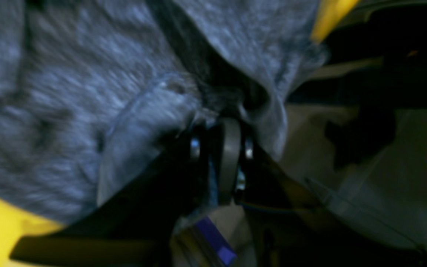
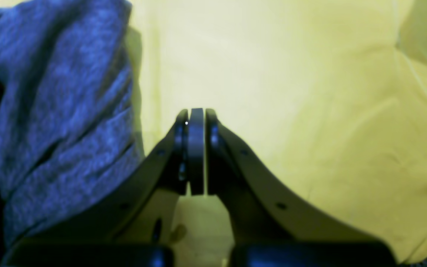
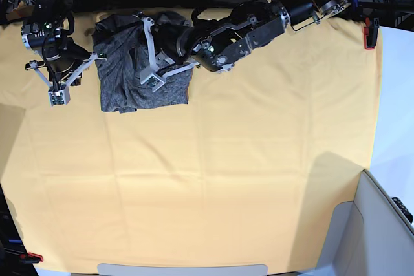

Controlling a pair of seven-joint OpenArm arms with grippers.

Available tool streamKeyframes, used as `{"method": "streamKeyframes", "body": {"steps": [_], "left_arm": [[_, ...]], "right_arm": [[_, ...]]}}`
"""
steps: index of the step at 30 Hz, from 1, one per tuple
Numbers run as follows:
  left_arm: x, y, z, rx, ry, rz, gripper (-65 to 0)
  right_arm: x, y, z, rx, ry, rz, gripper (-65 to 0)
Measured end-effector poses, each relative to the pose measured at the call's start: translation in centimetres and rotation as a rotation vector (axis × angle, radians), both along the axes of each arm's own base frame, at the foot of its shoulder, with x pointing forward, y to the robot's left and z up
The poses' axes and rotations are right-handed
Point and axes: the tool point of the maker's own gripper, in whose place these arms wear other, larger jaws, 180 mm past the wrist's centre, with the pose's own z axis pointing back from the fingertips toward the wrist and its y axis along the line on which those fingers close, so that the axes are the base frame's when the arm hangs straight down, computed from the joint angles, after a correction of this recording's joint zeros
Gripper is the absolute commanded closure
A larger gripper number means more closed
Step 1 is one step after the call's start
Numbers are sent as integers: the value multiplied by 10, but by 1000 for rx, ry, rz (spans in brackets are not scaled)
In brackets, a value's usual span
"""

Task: Fold the T-shirt properly
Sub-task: 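Grasp the bundle's edge with the left gripper and tuck it under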

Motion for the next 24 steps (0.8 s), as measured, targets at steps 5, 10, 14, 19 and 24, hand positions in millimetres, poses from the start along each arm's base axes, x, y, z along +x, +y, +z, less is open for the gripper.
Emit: {"method": "streamKeyframes", "body": {"steps": [5,10,14,19,24], "left_arm": [[15,9,16,-65,1,98,-73],[16,13,28,-130,12,167,-72],[27,17,25,-114,-51,220,-72],[26,25,9,-22,-109,272,-72],[43,23,18,-44,-218,309,-72]], "right_arm": [[0,0,0,1,1,-1,0],[-3,8,-2,40,3,16,0],[-2,29,-1,147,-20,60,0],[-9,28,-6,145,3,56,0],[-22,19,-17,93,54,38,0]]}}
